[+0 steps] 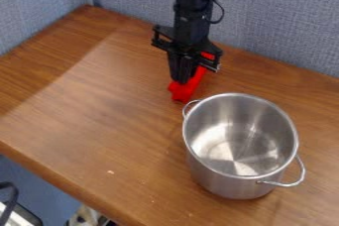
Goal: Put the red object in the metal pot
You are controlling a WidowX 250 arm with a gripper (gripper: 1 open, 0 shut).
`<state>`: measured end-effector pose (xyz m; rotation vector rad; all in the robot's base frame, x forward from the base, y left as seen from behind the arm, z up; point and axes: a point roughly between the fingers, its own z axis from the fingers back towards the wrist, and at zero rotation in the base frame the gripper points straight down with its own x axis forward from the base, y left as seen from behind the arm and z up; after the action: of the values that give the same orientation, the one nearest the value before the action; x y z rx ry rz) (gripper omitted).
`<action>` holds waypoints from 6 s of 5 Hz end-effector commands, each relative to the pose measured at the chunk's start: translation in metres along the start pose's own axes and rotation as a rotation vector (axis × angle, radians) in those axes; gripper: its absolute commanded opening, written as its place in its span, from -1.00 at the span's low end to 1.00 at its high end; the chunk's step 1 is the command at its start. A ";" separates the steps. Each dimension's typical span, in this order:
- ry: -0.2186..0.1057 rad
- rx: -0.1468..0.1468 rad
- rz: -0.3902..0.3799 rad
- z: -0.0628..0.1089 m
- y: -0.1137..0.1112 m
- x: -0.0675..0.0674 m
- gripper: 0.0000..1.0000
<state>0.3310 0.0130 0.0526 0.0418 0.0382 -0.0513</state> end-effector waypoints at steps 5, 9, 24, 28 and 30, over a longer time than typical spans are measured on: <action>-0.124 -0.034 -0.014 0.058 -0.018 0.011 -1.00; -0.192 -0.028 -0.012 0.123 -0.068 0.011 -1.00; -0.054 0.032 0.099 0.061 -0.010 0.025 1.00; 0.005 0.029 0.157 0.030 -0.024 0.021 1.00; 0.011 0.014 0.148 0.025 -0.014 0.013 1.00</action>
<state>0.3405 -0.0067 0.0569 0.0599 0.1051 0.0903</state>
